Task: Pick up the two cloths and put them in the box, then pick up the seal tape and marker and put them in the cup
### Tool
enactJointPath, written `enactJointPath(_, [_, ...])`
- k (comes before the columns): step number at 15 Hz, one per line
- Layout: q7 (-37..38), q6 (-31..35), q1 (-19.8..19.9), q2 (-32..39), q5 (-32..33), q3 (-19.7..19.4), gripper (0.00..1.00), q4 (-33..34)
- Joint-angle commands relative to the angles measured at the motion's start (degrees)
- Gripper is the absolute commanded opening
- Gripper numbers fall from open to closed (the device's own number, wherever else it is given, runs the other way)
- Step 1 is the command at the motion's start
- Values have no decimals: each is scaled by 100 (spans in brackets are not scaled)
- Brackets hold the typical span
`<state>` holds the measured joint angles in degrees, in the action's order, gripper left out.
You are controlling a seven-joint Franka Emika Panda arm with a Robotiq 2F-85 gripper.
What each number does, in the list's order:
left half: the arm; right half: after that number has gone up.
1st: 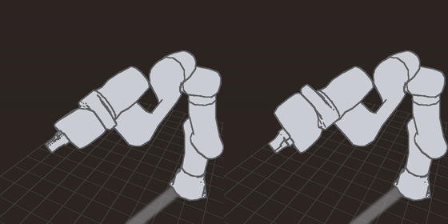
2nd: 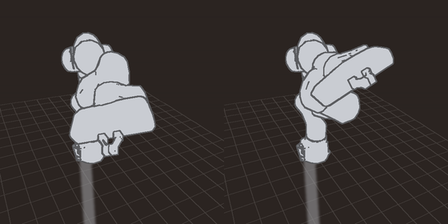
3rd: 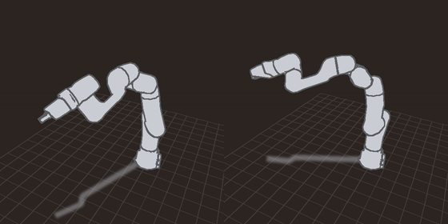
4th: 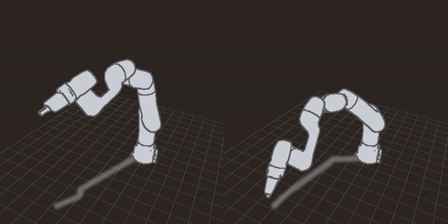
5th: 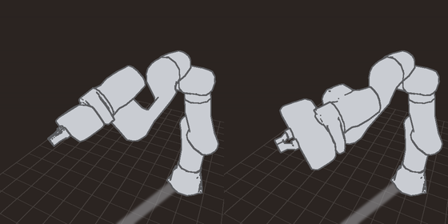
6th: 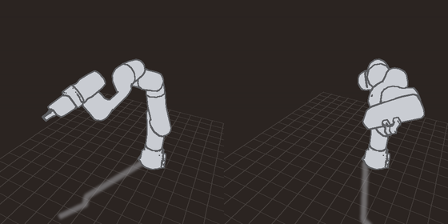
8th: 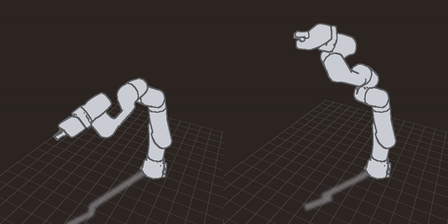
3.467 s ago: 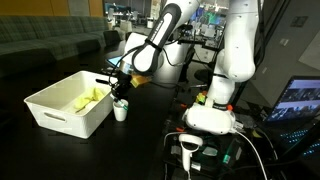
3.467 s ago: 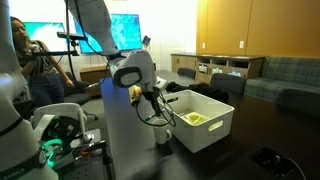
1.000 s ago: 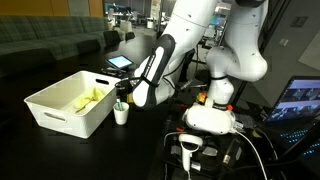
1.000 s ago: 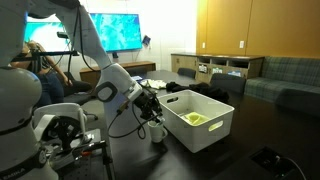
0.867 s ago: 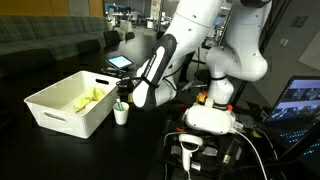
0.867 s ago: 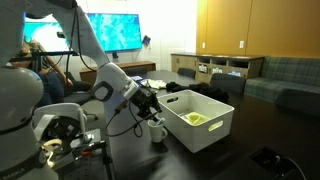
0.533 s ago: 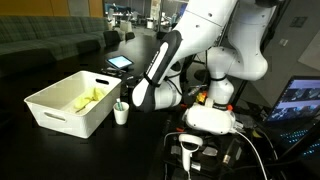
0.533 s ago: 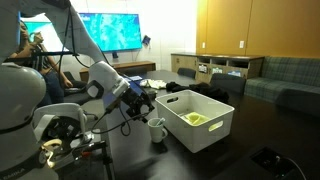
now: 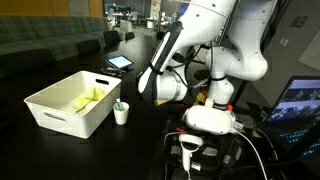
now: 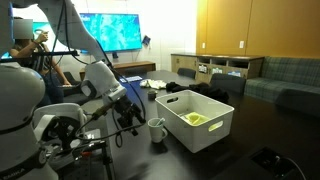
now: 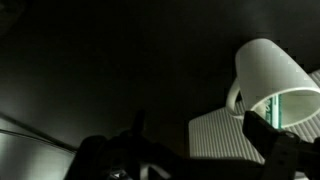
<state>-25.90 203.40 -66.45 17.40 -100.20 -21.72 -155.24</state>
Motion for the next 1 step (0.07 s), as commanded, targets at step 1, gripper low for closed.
enactJointPath(1, [-279, -40, 120, -3, -124, 84, 100, -42])
